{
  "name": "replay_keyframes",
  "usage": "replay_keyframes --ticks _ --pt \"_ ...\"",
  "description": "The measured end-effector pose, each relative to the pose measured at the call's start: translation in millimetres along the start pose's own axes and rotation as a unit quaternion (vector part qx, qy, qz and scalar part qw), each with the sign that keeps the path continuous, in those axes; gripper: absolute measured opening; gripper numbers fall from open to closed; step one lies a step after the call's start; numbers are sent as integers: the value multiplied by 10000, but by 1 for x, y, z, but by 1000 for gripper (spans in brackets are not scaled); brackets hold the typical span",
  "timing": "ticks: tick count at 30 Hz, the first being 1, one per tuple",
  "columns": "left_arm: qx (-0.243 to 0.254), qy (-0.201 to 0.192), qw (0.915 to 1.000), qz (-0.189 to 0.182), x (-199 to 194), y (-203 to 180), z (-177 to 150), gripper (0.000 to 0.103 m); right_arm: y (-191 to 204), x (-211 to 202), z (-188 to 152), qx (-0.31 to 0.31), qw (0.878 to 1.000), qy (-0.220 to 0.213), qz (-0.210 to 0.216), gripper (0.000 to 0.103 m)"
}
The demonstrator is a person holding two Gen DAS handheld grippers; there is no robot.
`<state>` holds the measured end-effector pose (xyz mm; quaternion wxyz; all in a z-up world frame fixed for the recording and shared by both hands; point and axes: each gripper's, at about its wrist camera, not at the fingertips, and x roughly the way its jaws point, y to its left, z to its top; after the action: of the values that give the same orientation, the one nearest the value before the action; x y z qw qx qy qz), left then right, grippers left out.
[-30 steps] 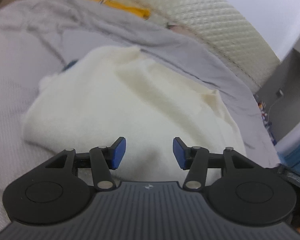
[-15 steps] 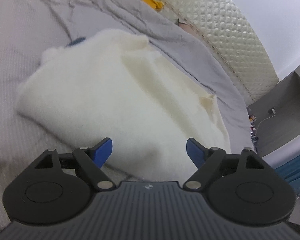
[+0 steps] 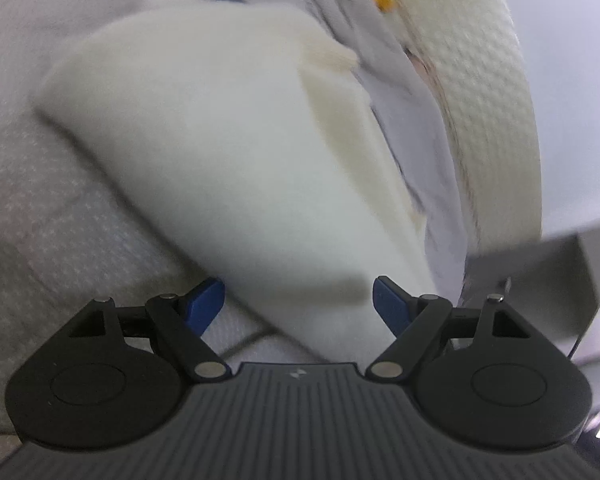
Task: Fold large clothes
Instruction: 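Lift and fold the sweater over with both grippers toward the headboard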
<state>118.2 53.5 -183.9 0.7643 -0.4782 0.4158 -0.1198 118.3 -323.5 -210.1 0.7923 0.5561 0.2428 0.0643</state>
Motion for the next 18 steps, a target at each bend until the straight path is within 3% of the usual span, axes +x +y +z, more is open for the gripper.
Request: replay_keyframes --ticks 3,5,10,13,15,18 --pt "-715 -239 9971 -112 1 21 11 84 -1 0 1 36 10000 14 -45 52" --pt "-871 -337 9956 -23 3 29 15 82 -6 2 1 151 9998 39 -78 52" --pt "-873 -623 9940 208 6 31 17 63 -12 5 3 370 9991 79 -174 54" --pt "-804 -722 9938 259 2 30 16 50 -17 2 2 495 9985 76 -225 62" --pt "-665 -785 9943 295 0 24 17 46 -22 1 1 650 9978 33 -147 75" --pt "-404 -899 9946 319 -5 16 15 44 -32 -2 -1 820 9962 -22 -303 75"
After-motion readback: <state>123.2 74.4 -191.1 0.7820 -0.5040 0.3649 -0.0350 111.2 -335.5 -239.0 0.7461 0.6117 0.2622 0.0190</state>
